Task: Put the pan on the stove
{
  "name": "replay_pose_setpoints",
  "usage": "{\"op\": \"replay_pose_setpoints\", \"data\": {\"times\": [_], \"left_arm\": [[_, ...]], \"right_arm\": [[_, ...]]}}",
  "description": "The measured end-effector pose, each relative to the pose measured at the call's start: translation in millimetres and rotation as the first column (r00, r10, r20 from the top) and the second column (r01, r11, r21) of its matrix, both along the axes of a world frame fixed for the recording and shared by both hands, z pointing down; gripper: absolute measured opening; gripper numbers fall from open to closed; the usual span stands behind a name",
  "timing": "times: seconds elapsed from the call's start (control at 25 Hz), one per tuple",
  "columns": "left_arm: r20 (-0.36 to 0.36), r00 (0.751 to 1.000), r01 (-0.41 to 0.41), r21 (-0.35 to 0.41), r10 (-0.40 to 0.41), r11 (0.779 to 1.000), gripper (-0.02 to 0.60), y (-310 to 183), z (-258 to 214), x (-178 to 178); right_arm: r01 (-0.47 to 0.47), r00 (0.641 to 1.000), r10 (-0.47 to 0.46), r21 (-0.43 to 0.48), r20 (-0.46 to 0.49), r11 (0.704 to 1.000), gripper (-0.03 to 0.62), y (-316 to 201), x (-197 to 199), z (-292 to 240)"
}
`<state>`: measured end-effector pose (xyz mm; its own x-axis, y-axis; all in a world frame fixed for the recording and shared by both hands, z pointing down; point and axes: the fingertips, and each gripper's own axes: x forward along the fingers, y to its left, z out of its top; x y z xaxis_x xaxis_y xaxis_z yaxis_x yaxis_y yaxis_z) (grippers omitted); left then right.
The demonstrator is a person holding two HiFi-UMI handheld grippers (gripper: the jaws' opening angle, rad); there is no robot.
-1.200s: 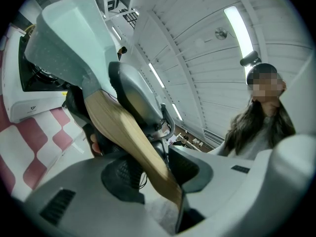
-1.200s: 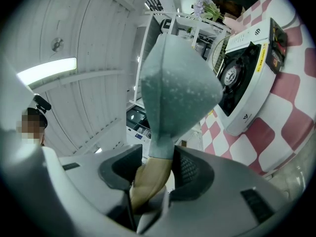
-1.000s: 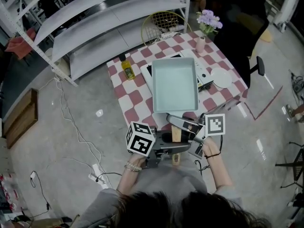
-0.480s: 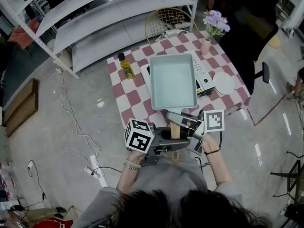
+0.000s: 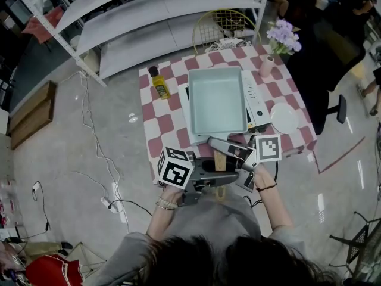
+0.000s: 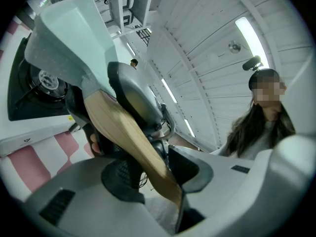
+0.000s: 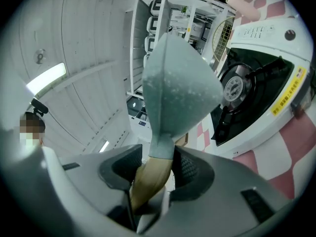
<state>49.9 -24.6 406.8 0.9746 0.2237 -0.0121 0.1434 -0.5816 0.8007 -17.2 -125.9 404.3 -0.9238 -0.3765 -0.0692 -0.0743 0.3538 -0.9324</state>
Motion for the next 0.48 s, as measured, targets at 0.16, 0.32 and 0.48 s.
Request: {"op": "replay_pose_setpoints", "data": {"times": [0.16, 0.32, 0.48], "left_arm": [[0.002, 0.999, 0.046, -0.009, -0.046, 0.999, 0.153, -13, 1, 13], [0.006, 0.996, 0.088, -0.016, -0.088, 0.996, 0.153, -24, 2, 24], [0.013, 0.992, 0.130, -0.024, -0.129, 0.991, 0.153, -33, 5, 33]], "right_arm": [[0.044, 0.999, -0.044, -0.010, 0.001, 0.999, 0.190, -10, 9, 3], [0.087, 0.996, -0.087, -0.014, 0.002, 0.996, 0.190, -18, 16, 4], [0.130, 0.992, -0.129, -0.019, 0.007, 0.991, 0.190, -24, 21, 7]]}}
